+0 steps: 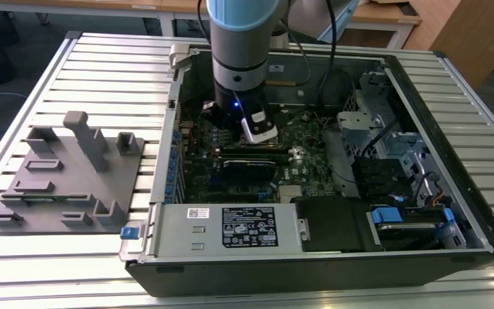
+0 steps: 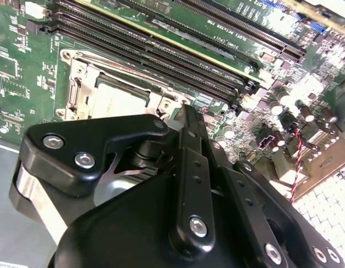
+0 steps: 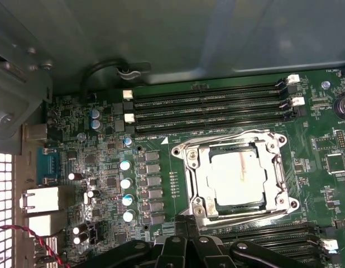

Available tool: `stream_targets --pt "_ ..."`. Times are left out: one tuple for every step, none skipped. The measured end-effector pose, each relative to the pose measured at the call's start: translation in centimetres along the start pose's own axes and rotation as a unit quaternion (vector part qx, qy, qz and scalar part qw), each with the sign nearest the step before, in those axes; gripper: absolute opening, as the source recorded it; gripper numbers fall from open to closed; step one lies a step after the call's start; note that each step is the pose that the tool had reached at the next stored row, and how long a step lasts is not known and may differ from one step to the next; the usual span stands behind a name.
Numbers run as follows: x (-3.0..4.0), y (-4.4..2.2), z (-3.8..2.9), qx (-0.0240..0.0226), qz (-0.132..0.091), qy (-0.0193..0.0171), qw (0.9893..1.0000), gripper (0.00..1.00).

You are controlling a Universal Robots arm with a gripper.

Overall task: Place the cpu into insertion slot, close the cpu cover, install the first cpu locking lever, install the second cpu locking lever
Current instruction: 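Install the second cpu locking lever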

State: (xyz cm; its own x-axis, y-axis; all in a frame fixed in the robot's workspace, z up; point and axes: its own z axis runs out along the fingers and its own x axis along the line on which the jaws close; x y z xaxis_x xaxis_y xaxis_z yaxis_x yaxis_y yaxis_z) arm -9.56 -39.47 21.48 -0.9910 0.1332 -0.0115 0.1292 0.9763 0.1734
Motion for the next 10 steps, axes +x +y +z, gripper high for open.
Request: stream_targets --pt "-0.12 0.02 0.01 0.0000 0.000 -0.0001 1.0000 0.10" --pt "-0.28 0.04 0.02 -0.0001 0.000 -0.0001 1.0000 0.10" --pt "-0.46 0.06 0.03 -0.0001 0.000 -0.0001 1.0000 0.10" --pt "-0.68 0.09 0.03 -0.0001 0.000 -0.0001 1.0000 0.10" --pt "-0.91 0.12 0.04 -0.0001 0.000 -0.0001 1.0000 0.10" --pt "-1.18 0.15 0.05 -0.0001 0.000 -0.0001 1.0000 0.10" --pt "-1.45 0.19 0.06 -0.0001 0.000 -0.0001 1.0000 0.10" --pt "-1.72 0.23 0.07 -0.0001 0.000 -0.0001 1.0000 0.10" --pt "-1.96 0.26 0.08 -0.0001 0.000 -0.0001 1.0000 0.10" --pt "-2.10 0.29 0.09 -0.0001 0.000 -0.0001 1.0000 0.10"
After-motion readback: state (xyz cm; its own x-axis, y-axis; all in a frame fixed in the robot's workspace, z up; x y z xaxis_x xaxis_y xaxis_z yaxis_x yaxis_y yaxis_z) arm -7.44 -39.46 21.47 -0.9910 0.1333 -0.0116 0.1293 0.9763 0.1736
